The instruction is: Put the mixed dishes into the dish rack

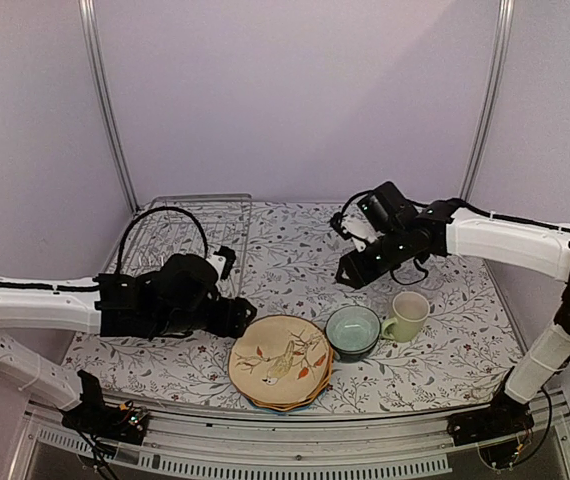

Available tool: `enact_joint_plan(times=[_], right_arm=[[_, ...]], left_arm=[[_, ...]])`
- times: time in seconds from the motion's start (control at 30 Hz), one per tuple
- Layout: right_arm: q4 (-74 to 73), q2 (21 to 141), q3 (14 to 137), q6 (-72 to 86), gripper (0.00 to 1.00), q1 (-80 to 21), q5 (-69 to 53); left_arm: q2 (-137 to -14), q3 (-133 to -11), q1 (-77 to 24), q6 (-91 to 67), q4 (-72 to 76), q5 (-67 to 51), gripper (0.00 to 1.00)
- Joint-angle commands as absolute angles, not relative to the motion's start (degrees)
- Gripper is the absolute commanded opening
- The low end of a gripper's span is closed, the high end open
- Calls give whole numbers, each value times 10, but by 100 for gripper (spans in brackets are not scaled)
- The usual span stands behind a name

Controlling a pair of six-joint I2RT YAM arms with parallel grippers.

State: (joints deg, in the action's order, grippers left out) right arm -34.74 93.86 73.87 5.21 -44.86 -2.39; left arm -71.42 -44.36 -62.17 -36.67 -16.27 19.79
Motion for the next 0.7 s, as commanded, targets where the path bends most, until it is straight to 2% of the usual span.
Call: enact_joint_plan(times=[0.0, 0.27, 0.67], right_arm=[[-373, 898, 745, 70, 48, -336, 56], [-339, 968, 819, 67, 50, -173, 56], [-359, 1128, 937, 42, 51, -149, 6]], left_arm=[[-731, -463, -625, -337, -127, 222, 79], [-760, -491, -625, -310, -113, 228, 80], [-789, -501, -625, -303, -100, 229, 81]])
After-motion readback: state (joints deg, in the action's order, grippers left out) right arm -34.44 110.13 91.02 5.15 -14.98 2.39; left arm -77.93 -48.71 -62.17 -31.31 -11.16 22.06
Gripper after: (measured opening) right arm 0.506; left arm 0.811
